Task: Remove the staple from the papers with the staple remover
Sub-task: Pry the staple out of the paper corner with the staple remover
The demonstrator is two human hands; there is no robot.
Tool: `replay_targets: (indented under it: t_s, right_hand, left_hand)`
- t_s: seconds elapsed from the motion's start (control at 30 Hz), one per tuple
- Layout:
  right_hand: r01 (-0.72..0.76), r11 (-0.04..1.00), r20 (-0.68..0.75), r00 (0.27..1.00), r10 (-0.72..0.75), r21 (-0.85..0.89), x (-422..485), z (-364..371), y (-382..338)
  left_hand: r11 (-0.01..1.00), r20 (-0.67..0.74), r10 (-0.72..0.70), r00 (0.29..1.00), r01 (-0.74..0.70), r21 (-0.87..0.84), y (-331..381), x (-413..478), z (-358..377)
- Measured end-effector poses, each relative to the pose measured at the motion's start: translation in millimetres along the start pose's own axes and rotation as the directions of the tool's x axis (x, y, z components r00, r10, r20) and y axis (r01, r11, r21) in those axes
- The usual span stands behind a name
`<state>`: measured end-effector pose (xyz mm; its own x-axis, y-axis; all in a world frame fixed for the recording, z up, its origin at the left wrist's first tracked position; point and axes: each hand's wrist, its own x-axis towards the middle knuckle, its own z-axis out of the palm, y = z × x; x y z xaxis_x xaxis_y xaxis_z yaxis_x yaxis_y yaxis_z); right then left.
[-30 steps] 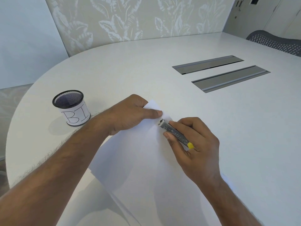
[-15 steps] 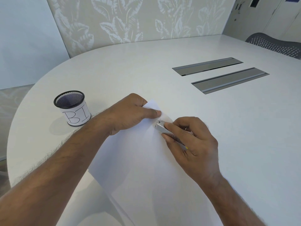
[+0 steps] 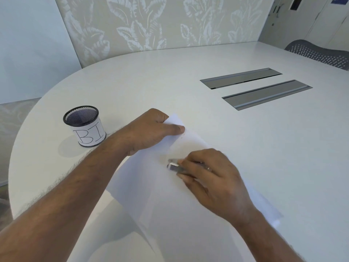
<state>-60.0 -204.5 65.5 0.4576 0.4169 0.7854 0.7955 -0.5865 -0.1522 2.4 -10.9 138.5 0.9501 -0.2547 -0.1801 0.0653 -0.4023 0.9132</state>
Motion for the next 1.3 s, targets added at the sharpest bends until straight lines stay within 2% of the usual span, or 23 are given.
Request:
replay_targets:
  t_s: [0.13,0.33,0.67,1.07,1.3]
  right_hand:
    - [-0.247,0.968,-0.186,0.951,0.249,0.036,-1,-7,1]
    - [-0.391,0.915,-0.153,0.903,0.402,0.097,3,-10,0]
    - [-0.437,0.884,-0.120,0.881,0.458,0.169,8,-9,-3]
    - [-0.438,0.882,-0.072,0.888,0.455,0.176,9,-15,1]
    - [-0.435,0.887,-0.072,0.891,0.449,0.156,11,-15,3]
  left_hand:
    - [0.999,0.041,0.040,0.998,-0.041,0.021,-10,1,-2]
    - [0.996,0.100,0.089,0.991,-0.087,-0.021,-9,-2,-2]
    - [0.993,0.132,0.112,0.985,-0.107,-0.047,-11,-3,2]
    - [0.992,0.072,0.123,0.990,-0.122,-0.012,-14,-2,2]
    - [0.985,0.096,0.175,0.980,-0.173,-0.027,-12,-4,6]
